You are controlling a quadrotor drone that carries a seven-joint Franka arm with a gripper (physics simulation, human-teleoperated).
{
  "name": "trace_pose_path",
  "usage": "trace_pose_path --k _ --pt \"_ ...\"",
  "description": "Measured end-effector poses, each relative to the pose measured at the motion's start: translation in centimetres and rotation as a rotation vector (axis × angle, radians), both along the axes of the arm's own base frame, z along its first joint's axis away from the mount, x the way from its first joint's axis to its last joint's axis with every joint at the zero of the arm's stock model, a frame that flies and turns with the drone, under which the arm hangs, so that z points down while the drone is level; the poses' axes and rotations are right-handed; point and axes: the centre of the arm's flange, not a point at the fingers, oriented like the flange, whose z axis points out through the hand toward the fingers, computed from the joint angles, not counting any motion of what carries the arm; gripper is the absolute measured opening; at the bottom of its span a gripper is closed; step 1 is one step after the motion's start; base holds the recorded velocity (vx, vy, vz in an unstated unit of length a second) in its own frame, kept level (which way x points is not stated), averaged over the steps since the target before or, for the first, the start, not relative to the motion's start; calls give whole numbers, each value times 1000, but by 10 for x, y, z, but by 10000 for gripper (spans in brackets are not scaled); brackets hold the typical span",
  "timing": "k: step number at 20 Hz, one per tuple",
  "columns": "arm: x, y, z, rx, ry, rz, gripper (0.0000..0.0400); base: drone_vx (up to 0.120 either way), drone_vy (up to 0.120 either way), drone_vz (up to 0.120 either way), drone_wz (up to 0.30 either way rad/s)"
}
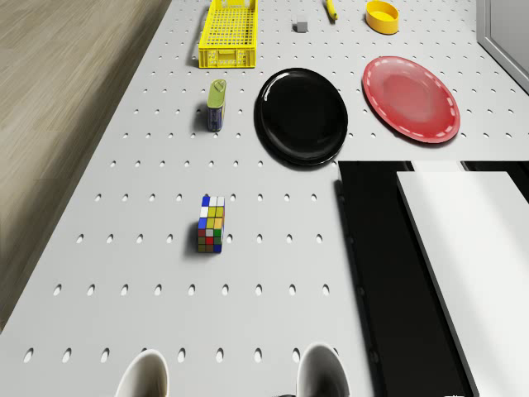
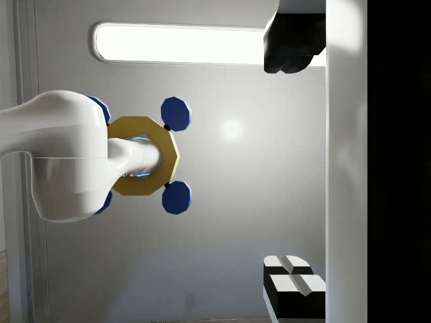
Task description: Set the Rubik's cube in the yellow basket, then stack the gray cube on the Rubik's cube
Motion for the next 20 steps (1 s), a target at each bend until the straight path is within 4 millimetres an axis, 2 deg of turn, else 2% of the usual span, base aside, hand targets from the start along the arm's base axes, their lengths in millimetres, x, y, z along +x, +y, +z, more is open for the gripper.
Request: trace_pose_path --k 7,12,16,18,20 --pt "0 11 -1 -107 -5 -3 400 120 120 0 0" --pt "-1 30 -6 -309 -9 -8 400 120 120 0 0" --pt "0 58 -23 -634 -10 -17 400 120 120 0 0" --pt "0 75 -40 -878 -10 -24 400 120 120 0 0" --pt "1 88 -67 -1178 -10 -33 400 120 120 0 0"
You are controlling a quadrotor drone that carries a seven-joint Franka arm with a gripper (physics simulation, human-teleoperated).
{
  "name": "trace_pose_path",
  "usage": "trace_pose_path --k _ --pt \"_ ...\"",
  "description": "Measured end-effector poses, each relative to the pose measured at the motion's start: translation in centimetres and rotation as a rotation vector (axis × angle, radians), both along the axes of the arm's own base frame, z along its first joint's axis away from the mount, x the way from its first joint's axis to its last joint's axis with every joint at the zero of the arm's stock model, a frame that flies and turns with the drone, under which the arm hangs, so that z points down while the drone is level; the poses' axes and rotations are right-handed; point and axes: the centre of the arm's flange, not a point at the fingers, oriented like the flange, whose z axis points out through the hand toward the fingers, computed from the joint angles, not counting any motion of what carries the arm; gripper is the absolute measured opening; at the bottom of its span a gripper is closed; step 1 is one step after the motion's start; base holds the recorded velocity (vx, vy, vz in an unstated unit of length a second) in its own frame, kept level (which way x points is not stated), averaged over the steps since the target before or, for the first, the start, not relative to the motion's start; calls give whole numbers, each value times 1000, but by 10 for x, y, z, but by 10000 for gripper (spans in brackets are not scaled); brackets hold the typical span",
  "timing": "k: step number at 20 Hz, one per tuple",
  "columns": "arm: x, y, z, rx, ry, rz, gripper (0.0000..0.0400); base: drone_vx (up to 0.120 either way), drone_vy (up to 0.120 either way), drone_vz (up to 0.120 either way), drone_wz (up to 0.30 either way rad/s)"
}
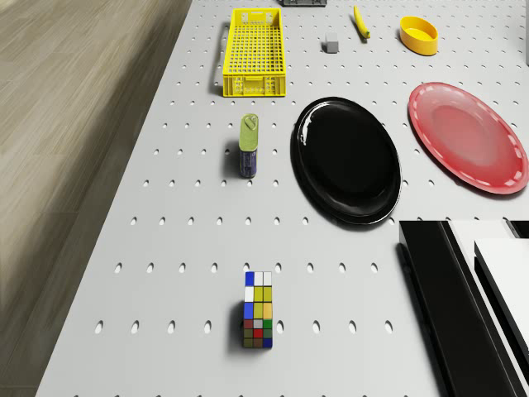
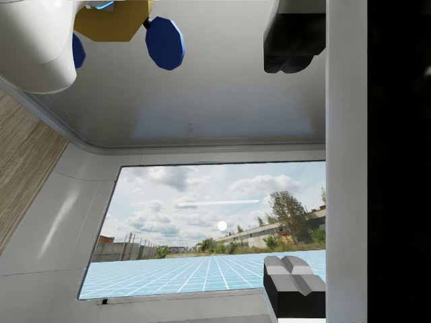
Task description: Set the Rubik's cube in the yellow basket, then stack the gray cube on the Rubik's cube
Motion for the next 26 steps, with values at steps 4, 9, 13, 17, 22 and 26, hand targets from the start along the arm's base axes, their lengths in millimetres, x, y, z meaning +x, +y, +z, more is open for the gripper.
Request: trace_pose_path --k 4,9,13,17,22,26 --pt "2 0 -67 -683 0 -25 400 120 120 0 0" --pt "4 -41 -117 -1350 1 -49 400 120 120 0 0" --pt "4 -66 -129 -1635 3 -56 400 120 20 -50 0" --pt "4 -80 -132 -1778 5 -57 400 120 -60 -120 0" --pt "4 -88 -133 -1858 7 -57 400 120 -48 -120 0" --pt "4 -91 -134 -1887 7 -57 400 120 0 -120 0"
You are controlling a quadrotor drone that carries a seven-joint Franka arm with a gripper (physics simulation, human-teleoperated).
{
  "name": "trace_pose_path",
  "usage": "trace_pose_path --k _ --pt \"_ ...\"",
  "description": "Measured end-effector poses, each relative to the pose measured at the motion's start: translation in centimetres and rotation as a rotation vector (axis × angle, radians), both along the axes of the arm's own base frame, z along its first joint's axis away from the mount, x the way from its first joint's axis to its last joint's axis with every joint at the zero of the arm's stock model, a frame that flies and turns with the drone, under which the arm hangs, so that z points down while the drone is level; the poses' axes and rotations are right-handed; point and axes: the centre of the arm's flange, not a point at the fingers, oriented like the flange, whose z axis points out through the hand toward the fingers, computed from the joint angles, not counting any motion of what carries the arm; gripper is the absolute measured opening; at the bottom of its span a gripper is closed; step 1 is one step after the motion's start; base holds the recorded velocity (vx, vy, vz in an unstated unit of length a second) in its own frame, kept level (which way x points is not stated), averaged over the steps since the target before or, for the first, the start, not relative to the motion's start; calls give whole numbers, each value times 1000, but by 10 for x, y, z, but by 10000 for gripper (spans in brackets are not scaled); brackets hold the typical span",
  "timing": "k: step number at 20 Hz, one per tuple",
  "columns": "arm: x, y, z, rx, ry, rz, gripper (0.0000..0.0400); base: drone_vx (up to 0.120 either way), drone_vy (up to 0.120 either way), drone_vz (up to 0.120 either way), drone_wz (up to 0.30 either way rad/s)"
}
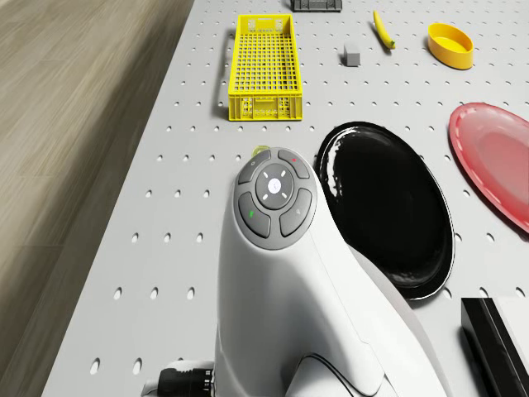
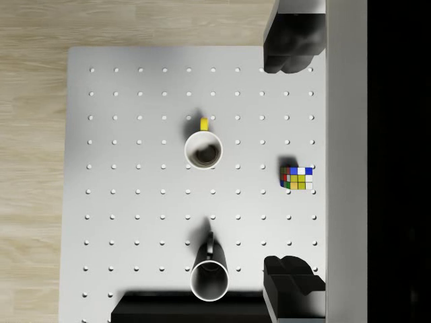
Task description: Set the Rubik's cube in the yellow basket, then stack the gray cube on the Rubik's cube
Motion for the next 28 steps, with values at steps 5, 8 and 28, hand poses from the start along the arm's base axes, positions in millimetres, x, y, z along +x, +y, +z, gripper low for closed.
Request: trace_pose_path --k 5,8,28 --pt "0 -2 0 -16 1 0 400 120 0 -120 0" --pt "0 -2 0 -20 1 0 400 120 0 -120 0" --pt "0 -3 0 -26 1 0 400 98 -18 -120 0"
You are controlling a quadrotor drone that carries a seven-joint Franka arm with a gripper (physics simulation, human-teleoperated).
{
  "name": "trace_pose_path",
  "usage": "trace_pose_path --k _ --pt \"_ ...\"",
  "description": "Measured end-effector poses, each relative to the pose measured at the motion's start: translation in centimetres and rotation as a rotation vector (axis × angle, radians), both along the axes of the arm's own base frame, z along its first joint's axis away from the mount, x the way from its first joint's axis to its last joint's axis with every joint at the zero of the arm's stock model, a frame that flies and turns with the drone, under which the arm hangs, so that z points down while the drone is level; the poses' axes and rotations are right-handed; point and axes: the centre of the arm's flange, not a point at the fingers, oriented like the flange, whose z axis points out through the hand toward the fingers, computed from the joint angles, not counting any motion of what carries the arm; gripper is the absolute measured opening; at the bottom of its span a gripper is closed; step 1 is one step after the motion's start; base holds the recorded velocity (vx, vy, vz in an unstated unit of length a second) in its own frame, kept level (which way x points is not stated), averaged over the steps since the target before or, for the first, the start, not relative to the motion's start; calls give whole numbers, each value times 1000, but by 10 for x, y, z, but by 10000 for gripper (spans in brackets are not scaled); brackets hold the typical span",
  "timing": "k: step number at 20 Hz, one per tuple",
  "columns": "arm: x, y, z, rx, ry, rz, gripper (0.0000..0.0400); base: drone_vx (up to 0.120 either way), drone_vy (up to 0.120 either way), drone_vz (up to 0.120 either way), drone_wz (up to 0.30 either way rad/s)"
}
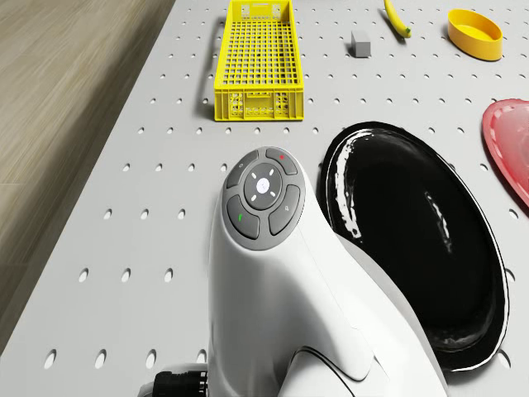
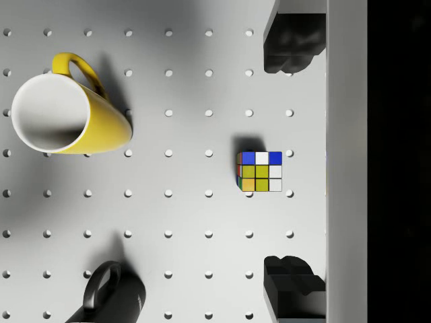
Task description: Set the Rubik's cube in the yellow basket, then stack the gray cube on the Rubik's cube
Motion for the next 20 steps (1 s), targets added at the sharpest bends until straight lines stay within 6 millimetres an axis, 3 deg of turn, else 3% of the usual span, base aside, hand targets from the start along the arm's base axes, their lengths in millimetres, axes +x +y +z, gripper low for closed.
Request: trace_pose_path --k 5,20 --pt "0 0 0 0 0 0 400 96 0 -120 0" --pt "0 0 0 0 0 0 400 19 -13 -120 0"
